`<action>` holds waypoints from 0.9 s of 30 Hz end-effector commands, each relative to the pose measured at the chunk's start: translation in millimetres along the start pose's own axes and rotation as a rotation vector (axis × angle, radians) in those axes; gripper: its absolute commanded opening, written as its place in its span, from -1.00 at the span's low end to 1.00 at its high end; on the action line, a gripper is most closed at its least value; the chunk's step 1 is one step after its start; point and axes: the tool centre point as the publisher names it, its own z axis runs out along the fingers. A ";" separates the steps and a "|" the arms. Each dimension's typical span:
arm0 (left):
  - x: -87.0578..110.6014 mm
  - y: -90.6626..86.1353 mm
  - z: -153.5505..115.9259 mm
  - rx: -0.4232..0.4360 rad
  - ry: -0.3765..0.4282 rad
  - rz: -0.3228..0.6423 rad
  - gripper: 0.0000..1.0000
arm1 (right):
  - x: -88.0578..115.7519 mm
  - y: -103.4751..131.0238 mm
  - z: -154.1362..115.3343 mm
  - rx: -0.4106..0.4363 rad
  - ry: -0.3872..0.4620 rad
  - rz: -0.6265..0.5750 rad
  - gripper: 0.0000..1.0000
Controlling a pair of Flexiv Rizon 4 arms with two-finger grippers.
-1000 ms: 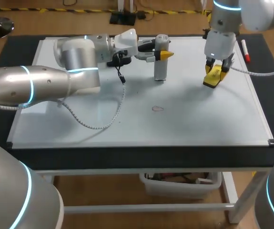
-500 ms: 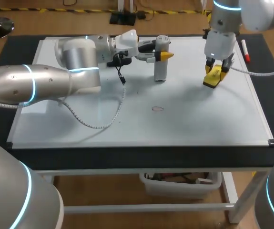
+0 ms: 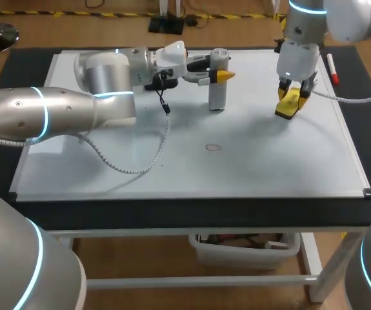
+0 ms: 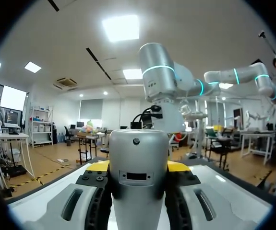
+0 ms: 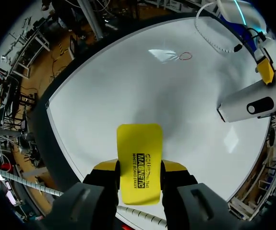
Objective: Pick up the inspection probe, press it on each red-marked spot on the whiteboard one by one, put down the probe, pick up the eraser, and wipe off all the red marks.
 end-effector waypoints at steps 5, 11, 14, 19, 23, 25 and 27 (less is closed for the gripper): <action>-0.3 2.3 1.0 0.000 0.001 -0.001 -1.00 | 0.4 -0.3 -0.8 0.003 0.002 -0.001 -1.00; -1.1 1.6 1.1 0.000 0.000 -0.001 -1.00 | 0.4 -0.3 -0.8 0.003 0.002 -0.001 -1.00; -1.1 -0.5 -1.0 -0.004 -0.005 -0.005 -1.00 | 0.4 -0.3 -0.8 0.003 0.002 -0.001 -1.00; 0.4 -11.7 -11.6 -0.013 -0.020 -0.020 -1.00 | 0.4 -0.3 -0.8 0.003 0.002 -0.001 -1.00; 3.3 -22.8 -22.2 -0.011 -0.002 -0.041 -1.00 | 0.4 -0.3 -0.8 0.003 0.002 -0.001 -1.00; 5.6 -30.5 -31.5 -0.012 -0.003 -0.035 -1.00 | 0.4 -0.3 -0.8 0.003 0.002 -0.001 -1.00; 6.6 -36.6 -41.8 -0.011 -0.012 -0.029 -1.00 | 0.4 -0.3 -0.8 0.003 0.002 -0.001 -1.00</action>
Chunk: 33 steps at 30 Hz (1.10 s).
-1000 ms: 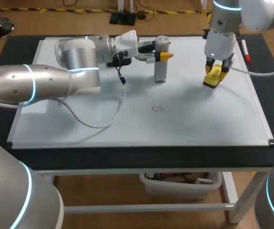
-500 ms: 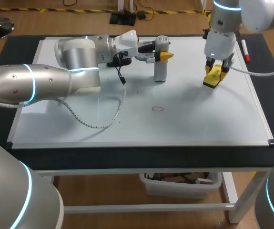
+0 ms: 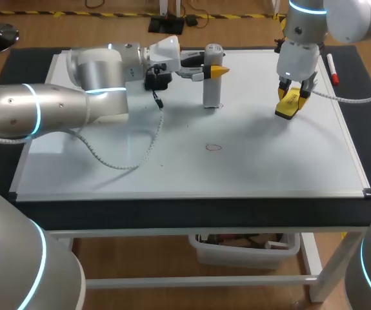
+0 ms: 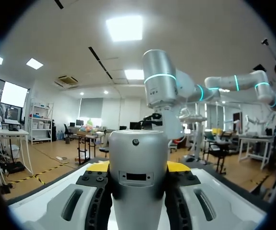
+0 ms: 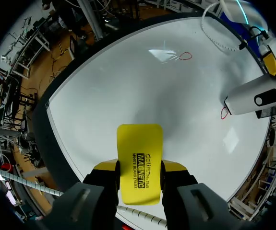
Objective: Pick up the inspection probe, press it on each red-marked spot on the whiteboard one by one, put down the probe, pick up the eraser, and wipe off all the red marks.
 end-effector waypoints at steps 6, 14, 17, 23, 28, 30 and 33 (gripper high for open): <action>14.7 -32.2 -58.8 -0.009 -0.068 0.027 -1.00 | 0.4 -0.3 -0.9 0.003 0.002 -0.001 -1.00; 19.2 -44.3 -108.3 -0.013 -0.120 0.049 -1.00 | 0.4 -0.3 -0.9 0.003 0.002 -0.001 -1.00; 22.2 -48.8 -126.6 -0.020 -0.139 0.059 -1.00 | 0.4 -0.3 -0.9 0.003 0.002 -0.001 -1.00; 28.8 -53.3 -161.1 -0.020 -0.176 0.066 -1.00 | 0.4 -0.3 -0.9 0.003 0.002 -0.001 -1.00; 35.0 -54.7 -187.2 -0.010 -0.215 0.067 -1.00 | 0.4 -0.3 -0.9 0.003 0.002 -0.001 -1.00; 36.8 -56.3 -195.8 -0.002 -0.226 0.069 -1.00 | 0.4 -0.3 -0.9 0.003 0.002 -0.001 -1.00; 35.4 -57.3 -208.7 0.001 -0.239 0.072 -1.00 | 0.4 -0.3 -0.9 0.003 0.002 -0.001 -1.00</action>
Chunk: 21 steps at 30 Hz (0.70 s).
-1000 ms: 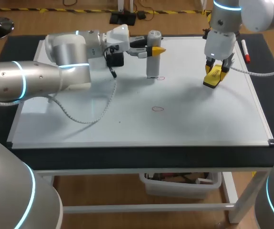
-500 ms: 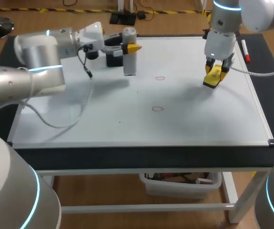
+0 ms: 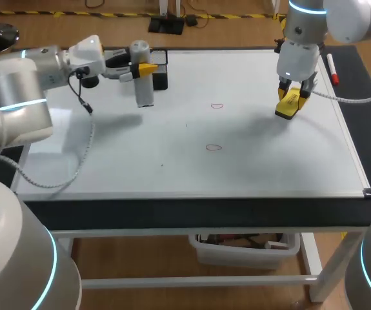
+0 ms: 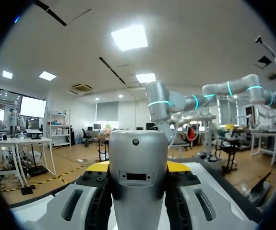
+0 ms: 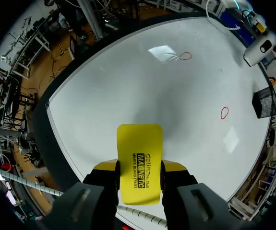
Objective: Pick up the inspection probe, press it on each red-marked spot on the whiteboard one by one, put down the probe, pick up the eraser, and wipe off all the red marks.
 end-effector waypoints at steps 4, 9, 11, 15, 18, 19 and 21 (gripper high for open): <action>7.2 -7.7 -33.4 -0.001 -0.081 0.011 -1.00 | 0.4 -0.3 -0.9 0.002 0.002 -0.001 -1.00; 6.8 -9.5 -45.4 0.004 -0.098 0.019 -1.00 | 0.4 -0.3 -0.9 0.002 0.002 -0.001 -1.00; 7.5 -9.8 -47.9 0.007 -0.100 0.019 -1.00 | 0.4 -0.3 -0.9 0.002 0.002 -0.001 -1.00; 12.4 -10.3 -52.8 0.004 -0.105 0.018 -1.00 | -5.9 3.0 -3.0 0.011 0.008 -0.029 -1.00; 12.4 -10.3 -52.8 0.004 -0.105 0.018 -1.00 | -22.5 11.1 -3.4 0.016 0.023 -0.077 -1.00; 12.4 -10.3 -52.8 0.004 -0.105 0.018 -1.00 | -31.0 16.7 -2.1 0.017 0.034 -0.112 -1.00; 12.4 -10.3 -52.8 0.004 -0.105 0.018 -1.00 | -47.4 26.4 0.8 0.022 0.047 -0.169 -1.00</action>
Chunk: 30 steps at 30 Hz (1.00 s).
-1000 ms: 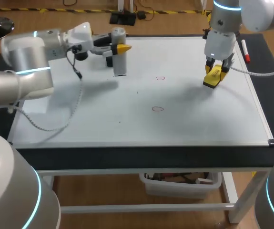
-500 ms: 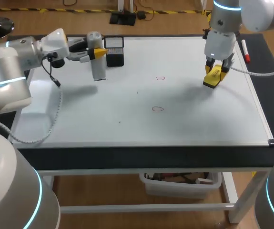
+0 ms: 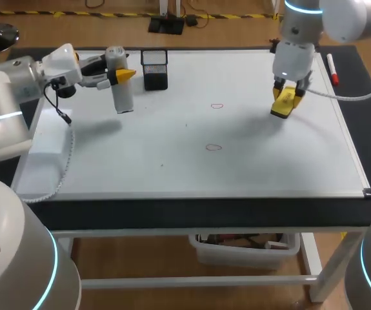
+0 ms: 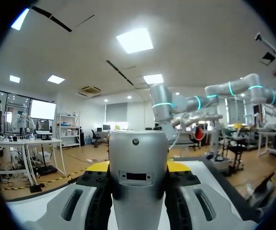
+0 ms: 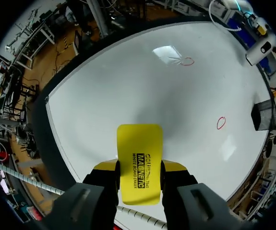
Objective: Pick up the inspection probe, press it on each red-marked spot on the whiteboard one by one, put down the probe, pick up the eraser, and wipe off all the red marks.
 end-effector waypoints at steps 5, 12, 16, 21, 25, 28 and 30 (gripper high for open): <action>3.5 -2.3 0.2 0.000 -0.019 0.003 -1.00 | -68.0 25.4 4.2 0.034 0.058 -0.191 -1.00; 3.5 -2.3 0.2 0.000 -0.019 0.003 -1.00 | -117.5 44.0 6.8 0.077 0.087 -0.370 -1.00; 3.5 -2.3 0.2 0.000 -0.019 0.003 -1.00 | -140.6 50.5 8.0 0.081 0.088 -0.427 -1.00; 3.5 -2.3 0.2 0.000 -0.019 0.003 -1.00 | -165.5 57.1 13.7 0.082 0.109 -0.499 -1.00; 3.5 -2.3 0.2 0.000 -0.019 0.003 -1.00 | -179.0 60.7 22.5 0.082 0.132 -0.536 -1.00; 3.5 -2.3 0.2 0.000 -0.019 0.003 -1.00 | -183.9 60.9 27.9 0.082 0.137 -0.546 -1.00; 3.5 -2.3 0.2 0.000 -0.019 0.003 -1.00 | -186.9 61.1 31.4 0.082 0.125 -0.566 -1.00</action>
